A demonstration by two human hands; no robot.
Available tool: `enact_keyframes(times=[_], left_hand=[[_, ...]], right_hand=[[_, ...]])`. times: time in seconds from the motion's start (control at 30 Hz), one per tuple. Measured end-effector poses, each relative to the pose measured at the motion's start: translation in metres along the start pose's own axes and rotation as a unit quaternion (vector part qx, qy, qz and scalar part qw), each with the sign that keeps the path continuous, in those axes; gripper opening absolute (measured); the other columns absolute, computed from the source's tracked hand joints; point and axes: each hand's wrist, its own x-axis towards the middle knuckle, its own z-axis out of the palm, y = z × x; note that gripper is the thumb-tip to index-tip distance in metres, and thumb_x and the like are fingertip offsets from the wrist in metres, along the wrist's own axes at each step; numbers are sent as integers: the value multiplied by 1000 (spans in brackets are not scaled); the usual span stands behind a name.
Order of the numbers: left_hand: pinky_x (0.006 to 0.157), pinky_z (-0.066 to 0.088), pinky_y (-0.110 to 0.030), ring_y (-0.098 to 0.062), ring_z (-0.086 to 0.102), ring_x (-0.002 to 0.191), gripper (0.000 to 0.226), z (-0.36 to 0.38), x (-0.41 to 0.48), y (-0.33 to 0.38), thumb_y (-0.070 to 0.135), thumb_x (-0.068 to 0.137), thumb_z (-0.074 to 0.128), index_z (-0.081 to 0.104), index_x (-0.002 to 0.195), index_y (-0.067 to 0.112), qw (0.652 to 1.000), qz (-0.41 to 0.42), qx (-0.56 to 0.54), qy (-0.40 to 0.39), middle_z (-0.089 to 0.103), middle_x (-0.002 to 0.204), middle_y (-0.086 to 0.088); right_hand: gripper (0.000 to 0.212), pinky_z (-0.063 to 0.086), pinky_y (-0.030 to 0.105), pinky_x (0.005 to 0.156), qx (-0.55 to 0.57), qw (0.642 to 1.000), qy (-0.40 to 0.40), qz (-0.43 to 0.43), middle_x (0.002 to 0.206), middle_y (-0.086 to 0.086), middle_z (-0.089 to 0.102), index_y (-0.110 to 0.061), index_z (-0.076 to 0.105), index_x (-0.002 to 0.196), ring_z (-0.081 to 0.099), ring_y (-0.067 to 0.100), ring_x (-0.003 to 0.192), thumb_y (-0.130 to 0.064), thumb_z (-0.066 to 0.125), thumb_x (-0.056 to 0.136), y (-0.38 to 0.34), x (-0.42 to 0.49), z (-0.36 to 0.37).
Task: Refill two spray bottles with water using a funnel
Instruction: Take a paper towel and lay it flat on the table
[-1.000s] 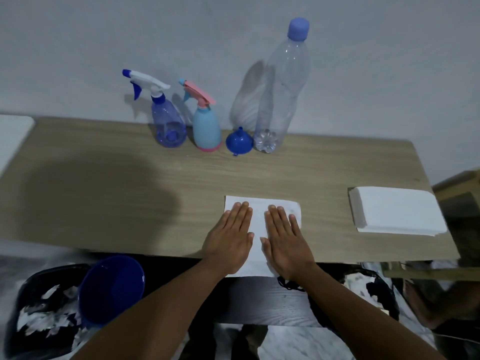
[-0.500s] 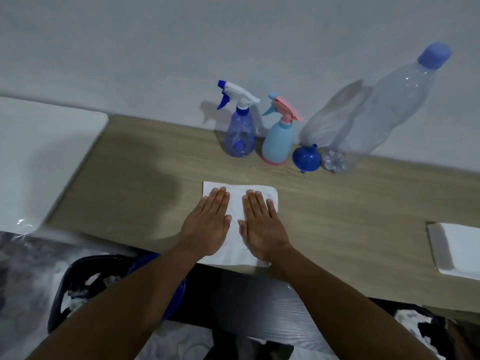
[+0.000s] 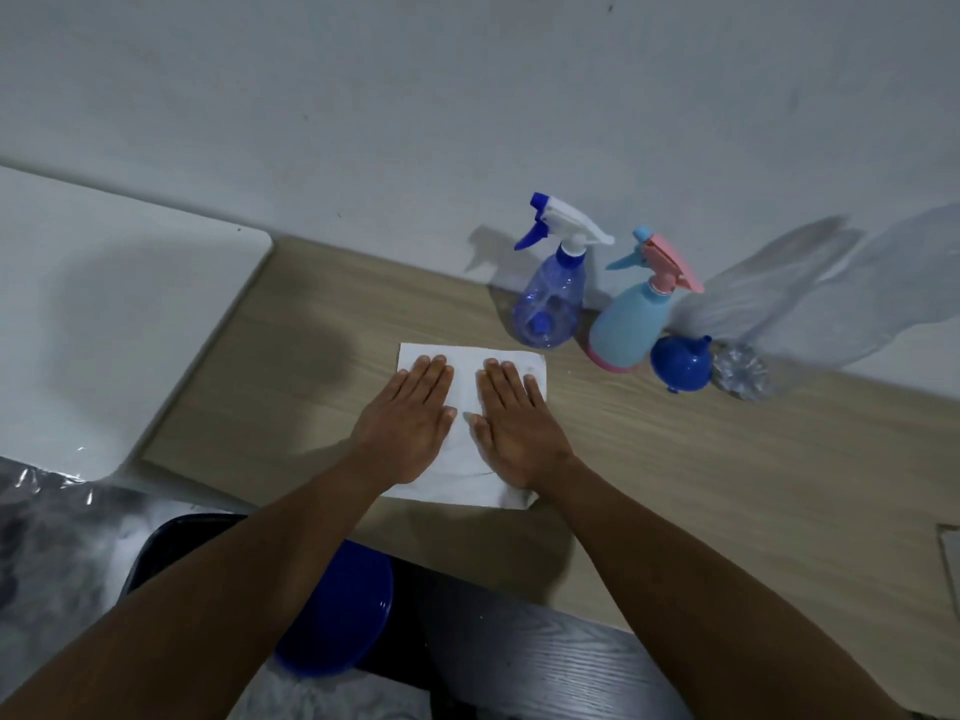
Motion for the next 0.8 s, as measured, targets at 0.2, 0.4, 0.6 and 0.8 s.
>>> enact_keyframes(times=[0.2,0.4,0.6,0.8], left_hand=[[123,14,-42,-14,9,151,64,-15,-9,-24,48,100,13,18,155,15,995,6,-82,50,19,162,0],[123,7,-40,-5,-1,150,84,-14,-36,-41,65,85,39,21,154,22,997,58,-46,-28,8,164,8],[111,33,-37,-12,53,122,45,-10,-55,-25,53,86,53,63,120,26,993,53,-71,79,59,129,9],[98,38,-29,-7,59,99,13,-31,-65,6,41,83,62,68,92,34,992,-32,-119,37,66,99,17]], right_hand=[[57,15,39,125,109,988,105,-13,160,5,35,-14,32,154,27,18,150,-40,30,104,28,-16,-29],[80,5,39,126,16,999,-18,-36,165,-1,19,-19,23,157,11,17,154,-64,43,94,38,-39,-23],[38,39,38,110,51,989,112,-78,130,3,67,-19,66,126,60,23,122,-36,59,93,24,-59,-5],[31,39,36,97,71,995,61,-33,113,-1,71,-24,65,117,63,22,102,-25,57,87,12,-75,-23]])
